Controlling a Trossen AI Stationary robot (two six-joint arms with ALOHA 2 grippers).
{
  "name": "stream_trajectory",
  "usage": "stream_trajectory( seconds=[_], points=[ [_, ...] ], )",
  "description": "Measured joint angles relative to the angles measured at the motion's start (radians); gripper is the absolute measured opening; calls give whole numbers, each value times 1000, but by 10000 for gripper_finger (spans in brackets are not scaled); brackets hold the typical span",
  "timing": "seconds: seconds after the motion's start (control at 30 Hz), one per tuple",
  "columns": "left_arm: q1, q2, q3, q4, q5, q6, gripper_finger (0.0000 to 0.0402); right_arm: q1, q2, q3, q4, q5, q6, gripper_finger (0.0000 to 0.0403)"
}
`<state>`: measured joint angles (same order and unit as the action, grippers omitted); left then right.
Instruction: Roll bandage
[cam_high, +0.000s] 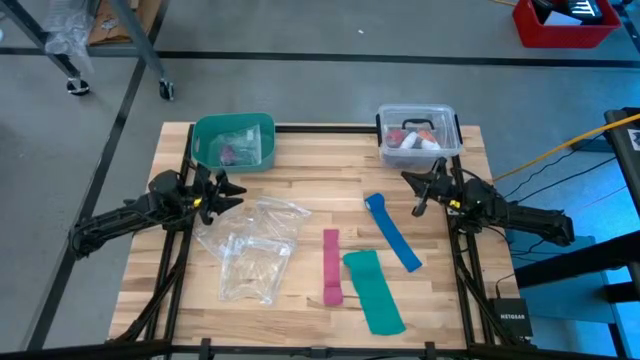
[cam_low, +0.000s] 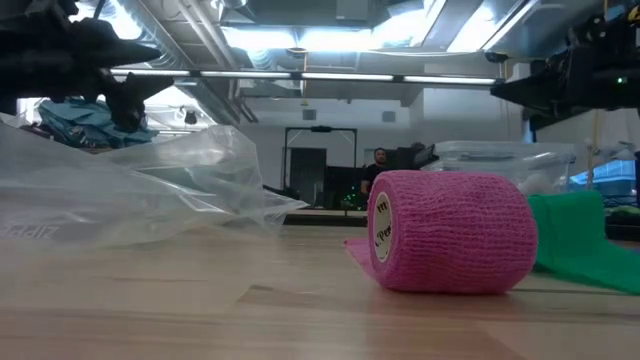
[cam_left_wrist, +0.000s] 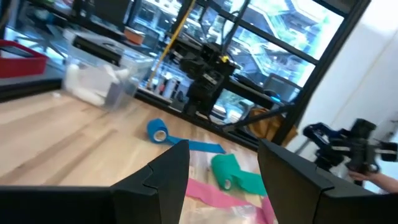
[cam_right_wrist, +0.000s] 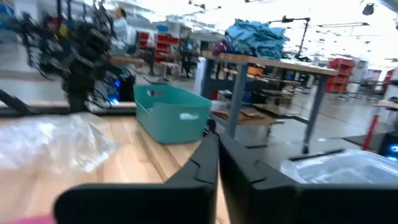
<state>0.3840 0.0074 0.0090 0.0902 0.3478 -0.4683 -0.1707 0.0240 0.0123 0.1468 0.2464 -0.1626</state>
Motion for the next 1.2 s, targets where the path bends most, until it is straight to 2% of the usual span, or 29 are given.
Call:
stream_trajectory(
  seconds=[0.13,0.33,0.47,0.6,0.77,0.97,1.2],
  points=[
    [0,0,0,0,-13,0,182,0,46,9,95,-21,1,14],
    [0,0,0,-2,-13,0,182,0,195,140,56,-22,-85,5],
    [0,0,0,-5,-22,0,182,0,345,265,-73,-21,-155,6],
    [0,0,0,-6,-66,-3,182,0,518,390,-237,-3,-159,4],
    [0,0,0,-5,-108,-3,182,0,747,502,-256,-4,-179,4],
    [0,0,0,-18,-109,-3,182,0,981,614,-272,-4,-241,4],
    [0,3,0,-39,-111,-4,182,0,1173,736,-455,-2,-288,3]
  ],
)
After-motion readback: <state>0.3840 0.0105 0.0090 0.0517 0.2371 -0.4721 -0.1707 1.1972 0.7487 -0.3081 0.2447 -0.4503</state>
